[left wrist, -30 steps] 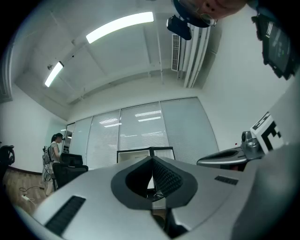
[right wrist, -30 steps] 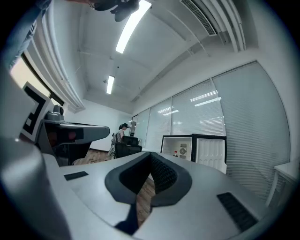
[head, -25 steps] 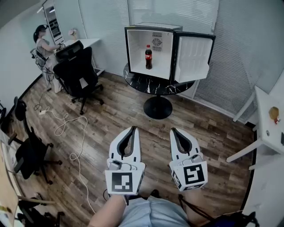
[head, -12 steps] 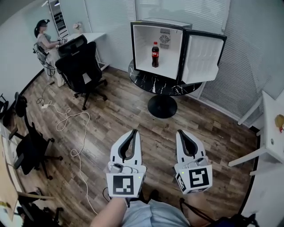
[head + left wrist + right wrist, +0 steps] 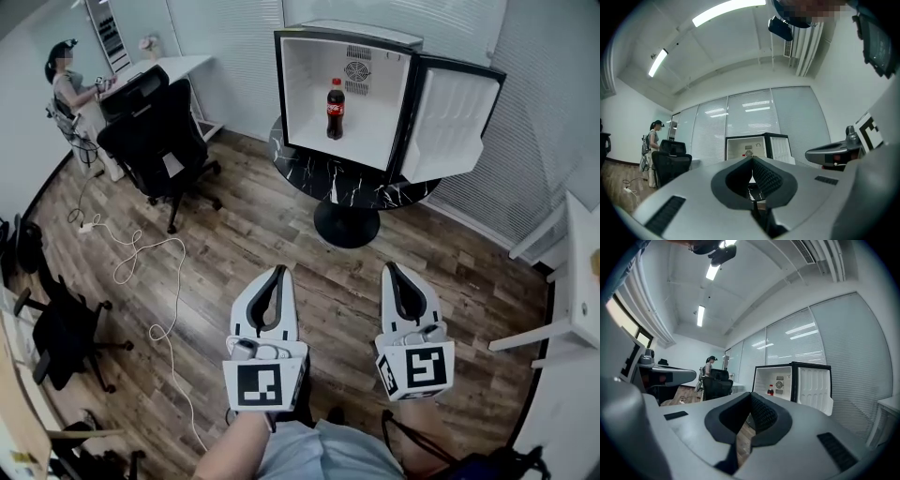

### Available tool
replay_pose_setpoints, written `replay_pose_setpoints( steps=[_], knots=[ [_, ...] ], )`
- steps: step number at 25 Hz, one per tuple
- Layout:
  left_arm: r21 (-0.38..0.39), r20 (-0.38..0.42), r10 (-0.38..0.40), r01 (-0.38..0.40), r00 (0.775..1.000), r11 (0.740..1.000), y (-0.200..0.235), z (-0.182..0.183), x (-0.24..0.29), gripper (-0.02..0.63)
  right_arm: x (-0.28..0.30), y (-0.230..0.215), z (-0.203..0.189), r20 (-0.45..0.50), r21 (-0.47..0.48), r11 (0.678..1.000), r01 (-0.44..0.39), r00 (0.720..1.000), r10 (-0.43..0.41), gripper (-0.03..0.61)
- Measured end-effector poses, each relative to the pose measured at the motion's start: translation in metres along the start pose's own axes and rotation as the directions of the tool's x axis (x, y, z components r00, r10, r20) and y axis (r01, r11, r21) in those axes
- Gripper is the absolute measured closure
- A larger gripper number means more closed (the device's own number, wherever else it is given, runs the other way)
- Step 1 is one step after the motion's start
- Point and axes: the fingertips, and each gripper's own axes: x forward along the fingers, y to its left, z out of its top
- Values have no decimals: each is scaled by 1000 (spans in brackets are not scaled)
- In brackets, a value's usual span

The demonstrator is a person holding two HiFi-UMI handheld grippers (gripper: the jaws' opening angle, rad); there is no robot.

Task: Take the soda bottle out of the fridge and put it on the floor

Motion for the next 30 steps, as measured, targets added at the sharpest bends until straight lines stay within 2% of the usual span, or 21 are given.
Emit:
replay_pose_setpoints(
  steps=[8, 14, 21, 30],
  knots=[
    [-5, 34, -39, 40, 999, 999, 70, 4, 95, 597, 110, -7, 18, 10, -12, 998, 55, 998, -55, 565],
    [0, 47, -78, 78, 996, 997, 101, 6, 148, 597, 162, -13, 30, 23, -18, 995, 94, 995, -93, 565],
    [3, 47, -127, 127, 991, 992, 106, -2, 193, 597, 196, -35, 26, 10, -6, 990, 143, 990, -142, 565],
    [3, 36, -155, 155, 987, 988, 104, -14, 249, 597, 239, -65, 20, 24, 2, 987, 158, 987, -158, 565]
  ],
)
